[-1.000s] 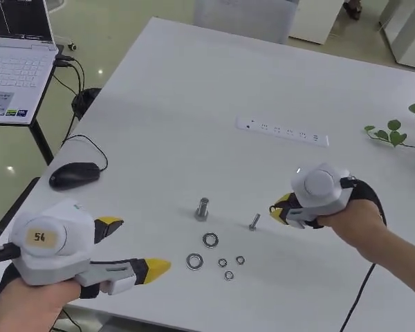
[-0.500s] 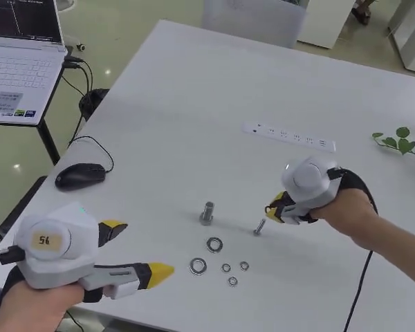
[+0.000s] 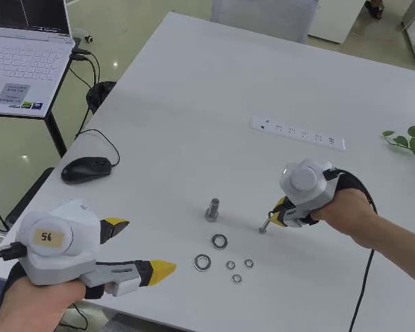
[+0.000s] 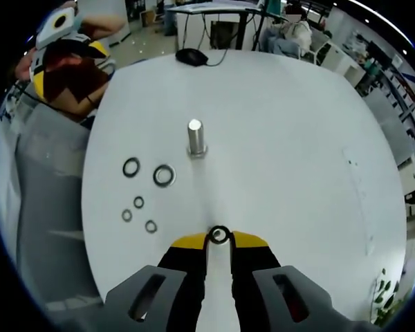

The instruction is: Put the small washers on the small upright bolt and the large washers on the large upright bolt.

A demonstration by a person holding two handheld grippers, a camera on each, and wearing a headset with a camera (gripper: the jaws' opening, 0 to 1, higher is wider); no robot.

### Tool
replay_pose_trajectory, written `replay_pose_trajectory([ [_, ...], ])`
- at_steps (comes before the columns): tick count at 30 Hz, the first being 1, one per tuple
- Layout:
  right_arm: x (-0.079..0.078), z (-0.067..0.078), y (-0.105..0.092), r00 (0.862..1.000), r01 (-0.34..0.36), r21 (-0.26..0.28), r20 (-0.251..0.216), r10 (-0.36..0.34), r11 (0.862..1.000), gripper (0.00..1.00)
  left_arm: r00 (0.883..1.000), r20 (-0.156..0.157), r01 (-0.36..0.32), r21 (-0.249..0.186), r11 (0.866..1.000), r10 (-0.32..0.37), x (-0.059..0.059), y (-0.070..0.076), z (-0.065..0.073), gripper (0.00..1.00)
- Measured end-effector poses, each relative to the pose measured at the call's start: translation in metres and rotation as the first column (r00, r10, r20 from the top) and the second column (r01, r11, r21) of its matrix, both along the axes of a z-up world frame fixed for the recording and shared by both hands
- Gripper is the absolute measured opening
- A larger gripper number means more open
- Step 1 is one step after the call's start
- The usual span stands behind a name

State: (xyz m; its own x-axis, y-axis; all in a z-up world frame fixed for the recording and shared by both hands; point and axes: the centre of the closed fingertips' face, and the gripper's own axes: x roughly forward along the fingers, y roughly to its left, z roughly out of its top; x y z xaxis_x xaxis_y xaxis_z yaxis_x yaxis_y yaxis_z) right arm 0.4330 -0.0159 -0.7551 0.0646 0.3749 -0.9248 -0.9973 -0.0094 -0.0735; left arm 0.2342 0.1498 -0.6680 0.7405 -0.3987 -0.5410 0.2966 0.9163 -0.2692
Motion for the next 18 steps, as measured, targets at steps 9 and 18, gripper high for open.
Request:
replay_pose_trajectory([
  [9, -0.001, -0.0048, -0.0011, 1.0, -0.005, -0.014, -0.011, 0.005, 1.0, 0.13, 1.0, -0.002, -0.005, -0.001, 1.0, 0.005, 0.0023, 0.0018, -0.0006, 0.74],
  [18, -0.0023, -0.0069, -0.0019, 1.0, -0.009, -0.024, -0.016, 0.008, 1.0, 0.13, 1.0, -0.005, -0.005, -0.003, 1.0, 0.005, 0.002, 0.0021, -0.0017, 0.74],
])
